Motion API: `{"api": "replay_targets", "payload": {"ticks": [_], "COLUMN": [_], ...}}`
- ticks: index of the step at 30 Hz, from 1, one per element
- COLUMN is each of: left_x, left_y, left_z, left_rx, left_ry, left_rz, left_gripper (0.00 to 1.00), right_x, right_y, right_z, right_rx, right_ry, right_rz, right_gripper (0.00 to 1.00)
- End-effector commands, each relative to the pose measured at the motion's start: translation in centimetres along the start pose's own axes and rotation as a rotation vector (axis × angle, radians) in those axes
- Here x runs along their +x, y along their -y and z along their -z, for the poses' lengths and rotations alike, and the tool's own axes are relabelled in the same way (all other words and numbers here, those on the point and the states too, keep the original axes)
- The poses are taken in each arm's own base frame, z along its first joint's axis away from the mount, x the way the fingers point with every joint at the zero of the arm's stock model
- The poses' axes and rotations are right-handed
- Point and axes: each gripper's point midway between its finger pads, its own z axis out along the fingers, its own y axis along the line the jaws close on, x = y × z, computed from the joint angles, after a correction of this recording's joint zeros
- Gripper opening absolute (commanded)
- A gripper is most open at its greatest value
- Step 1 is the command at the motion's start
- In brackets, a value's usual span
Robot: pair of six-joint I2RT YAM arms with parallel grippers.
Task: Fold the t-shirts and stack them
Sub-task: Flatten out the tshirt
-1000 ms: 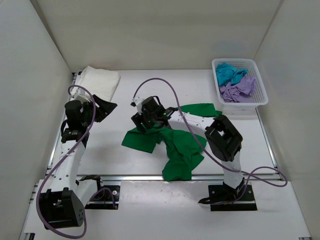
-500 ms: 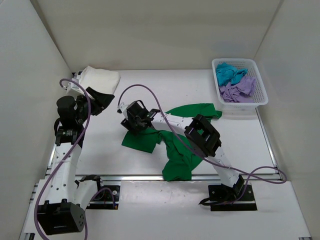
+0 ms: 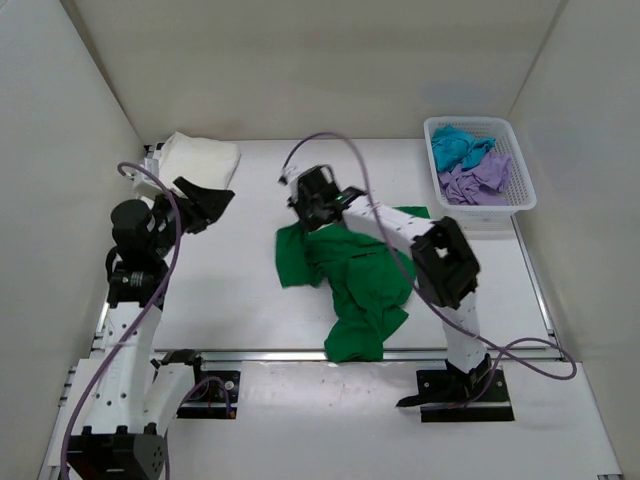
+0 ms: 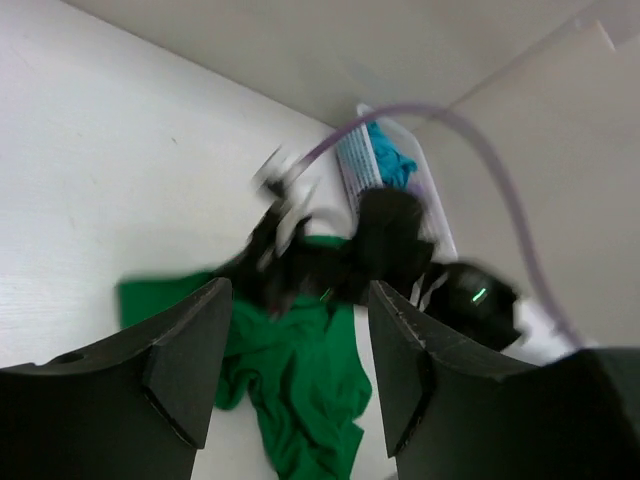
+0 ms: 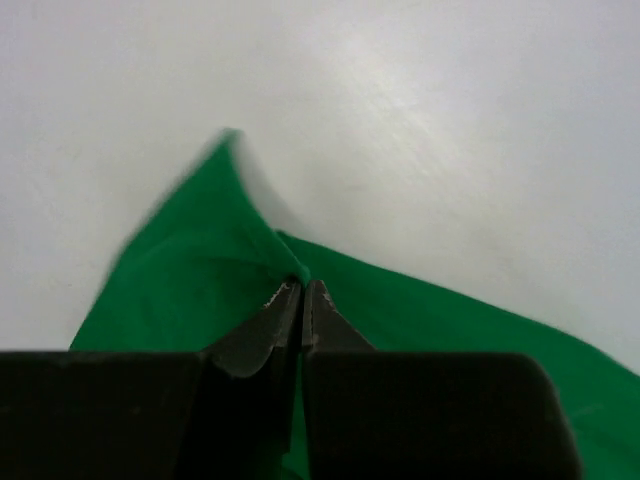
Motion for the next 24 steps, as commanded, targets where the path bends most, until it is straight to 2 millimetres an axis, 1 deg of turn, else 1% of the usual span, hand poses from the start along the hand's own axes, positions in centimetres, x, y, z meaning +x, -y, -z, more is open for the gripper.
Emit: {"api": "replay_targets", "payload": {"ticks": [1,2,3,4,5,6,7,8,9,10,11,12,13,14,15,16,17,18,19,20,21,22,23,24], "left_x": [5.7,6.8,8.6,9.6,10.8,12.0,12.6,13.1,13.3,13.7,13.2,13.2,12.5,12.5,11.7,11.2,10.8,9.7,9.1,8.7,8.6,9.2,9.6,10.8], "left_y": [-0.8,-1.2,-1.9,-2.0,-2.7,-3.4,-4.0,-4.9,-5.6,-5.9,-6.4,-6.6,-6.5,-6.4,-5.9,-5.1,-5.0,-4.3,-3.8,-3.5,-3.2,-3.2,-3.2,-3.5], "left_z": [0.1,-0.1,-0.3,-0.4,-0.5,-0.6,-0.6,-0.6,-0.7,-0.7,-0.7,-0.7,-0.9,-0.9,-1.1,-1.3,-1.4,-1.5,-1.5,-1.7,-1.7,-1.8,-2.1,-2.3], "left_rx": [0.018,0.02,0.018,0.027,0.021,0.003,-0.017,-0.033,-0.048,-0.047,-0.063,-0.069,-0.074,-0.076,-0.07,-0.052,-0.059,-0.052,-0.048,-0.042,-0.036,-0.028,-0.021,-0.02], "left_ry": [-0.091,-0.115,-0.147,-0.162,-0.174,-0.19,-0.196,-0.206,-0.205,-0.22,-0.213,-0.215,-0.2,-0.207,-0.197,-0.197,-0.19,-0.172,-0.162,-0.155,-0.154,-0.173,-0.18,-0.208], "left_rz": [0.04,0.051,0.063,0.06,0.057,0.044,0.035,0.036,0.046,0.052,0.045,0.036,0.028,0.028,0.015,0.005,-0.004,-0.022,-0.04,-0.041,-0.046,-0.038,-0.039,-0.048], "left_gripper": [0.67,0.68,0.69,0.69,0.71,0.72,0.73,0.75,0.76,0.76,0.78,0.78,0.79,0.79,0.79,0.79,0.79,0.79,0.78,0.79,0.79,0.8,0.8,0.8], "right_x": [-10.4,-10.5,-12.2,-12.8,-12.7,-13.8,-15.2,-16.0,-18.1,-20.0,-22.1,-22.8,-24.6,-24.6,-26.0,-25.3,-24.7,-24.1,-23.0,-21.1,-20.7,-18.5,-17.4,-15.6], "right_y": [5.8,6.0,7.0,8.0,7.9,8.2,7.7,7.7,7.4,7.0,6.4,6.3,5.5,5.7,5.3,5.0,4.9,4.4,4.7,4.6,5.1,5.5,6.1,6.7], "right_z": [12.5,13.7,16.6,18.5,19.2,21.4,23.3,24.9,27.3,30.2,33.4,34.8,38.2,39.5,43.2,44.7,46.9,47.8,48.9,48.3,48.5,47.4,48.4,45.9], "right_rx": [0.103,0.104,0.115,0.132,0.123,0.135,0.128,0.134,0.14,0.146,0.162,0.174,0.183,0.188,0.192,0.18,0.171,0.144,0.12,0.124,0.165,0.191,0.21,0.192], "right_ry": [0.344,0.352,0.416,0.443,0.446,0.489,0.537,0.565,0.629,0.685,0.749,0.769,0.833,0.83,0.916,0.925,0.964,0.972,0.985,0.954,0.971,0.931,0.951,0.894], "right_rz": [-0.084,-0.097,-0.128,-0.146,-0.152,-0.144,-0.135,-0.126,-0.121,-0.092,-0.079,-0.046,-0.02,-0.019,-0.005,-0.004,-0.019,-0.007,-0.043,-0.058,-0.073,-0.105,-0.123,-0.171], "right_gripper": [0.0,0.0,0.0,0.0,0.0,0.0,0.0,0.0,0.0,0.0,0.0,0.0,0.01,0.0,0.0,0.0,0.0,0.0,0.0,0.0,0.0,0.0,0.01,0.0]}}
